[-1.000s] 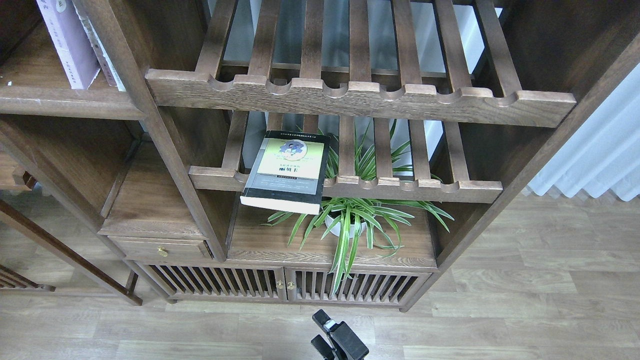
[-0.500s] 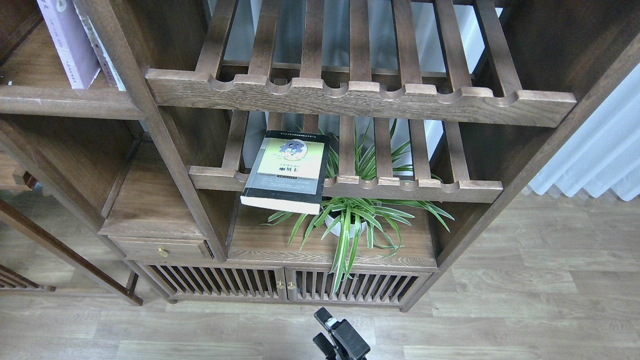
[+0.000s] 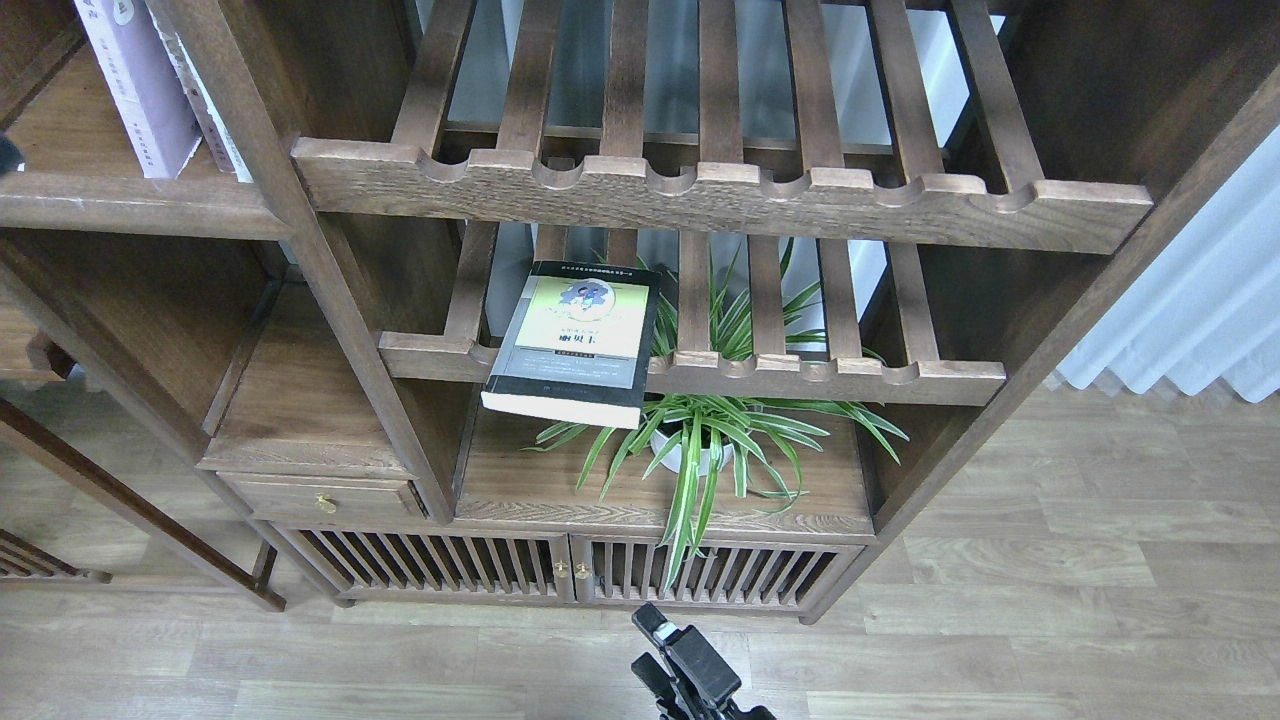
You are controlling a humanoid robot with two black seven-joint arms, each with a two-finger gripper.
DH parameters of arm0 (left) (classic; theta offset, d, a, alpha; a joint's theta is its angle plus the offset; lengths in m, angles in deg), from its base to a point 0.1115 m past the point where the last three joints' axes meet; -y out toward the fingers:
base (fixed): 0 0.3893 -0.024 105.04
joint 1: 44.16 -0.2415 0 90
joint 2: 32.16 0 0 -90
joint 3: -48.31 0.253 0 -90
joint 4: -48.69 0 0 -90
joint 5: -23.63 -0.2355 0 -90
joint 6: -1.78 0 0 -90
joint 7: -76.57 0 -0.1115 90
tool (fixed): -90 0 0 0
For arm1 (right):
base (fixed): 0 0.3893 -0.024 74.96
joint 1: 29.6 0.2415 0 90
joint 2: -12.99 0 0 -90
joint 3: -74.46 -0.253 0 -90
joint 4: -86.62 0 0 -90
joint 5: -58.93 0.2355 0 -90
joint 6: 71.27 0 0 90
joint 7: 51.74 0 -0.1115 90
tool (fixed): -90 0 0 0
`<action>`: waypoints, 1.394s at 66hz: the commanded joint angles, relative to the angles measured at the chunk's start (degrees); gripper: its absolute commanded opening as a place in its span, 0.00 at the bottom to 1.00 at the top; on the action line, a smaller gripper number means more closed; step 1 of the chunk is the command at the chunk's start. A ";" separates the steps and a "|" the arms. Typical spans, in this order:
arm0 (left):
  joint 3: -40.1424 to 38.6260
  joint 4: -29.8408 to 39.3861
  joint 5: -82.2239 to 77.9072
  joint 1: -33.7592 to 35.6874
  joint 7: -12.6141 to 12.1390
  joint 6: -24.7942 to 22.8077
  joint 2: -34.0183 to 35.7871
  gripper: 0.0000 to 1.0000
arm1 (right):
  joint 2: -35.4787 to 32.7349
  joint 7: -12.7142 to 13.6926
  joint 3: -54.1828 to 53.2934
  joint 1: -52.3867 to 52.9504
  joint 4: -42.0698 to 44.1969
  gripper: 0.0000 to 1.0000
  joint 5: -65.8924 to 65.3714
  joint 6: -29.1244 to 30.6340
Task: Organize books on shelf
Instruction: 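Place the red book on the side shelf and withdraw the left gripper, then raise the right gripper toward the green-covered book on the middle shelf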
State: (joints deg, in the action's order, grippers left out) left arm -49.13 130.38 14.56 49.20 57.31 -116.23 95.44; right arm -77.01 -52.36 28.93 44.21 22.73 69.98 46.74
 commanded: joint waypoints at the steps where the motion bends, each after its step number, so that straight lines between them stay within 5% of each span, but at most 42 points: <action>1: 0.76 0.05 0.02 -2.48 0.01 0.01 -2.09 0.59 | 0.00 0.00 0.00 0.72 1.04 1.00 0.02 0.00; 32: 0.93 -2.41 0.02 -13.64 0.10 0.01 -8.95 0.98 | 0.00 0.00 -0.08 8.46 6.32 1.00 -0.06 0.00; 92: 0.23 -10.32 0.46 -18.30 0.27 0.01 -11.50 0.99 | 0.00 -3.78 -2.10 24.89 6.67 1.00 0.02 0.00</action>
State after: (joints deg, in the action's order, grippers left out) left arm -48.96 120.33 15.01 30.91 57.58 -116.22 83.96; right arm -77.01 -55.90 27.90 67.55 29.15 69.96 46.73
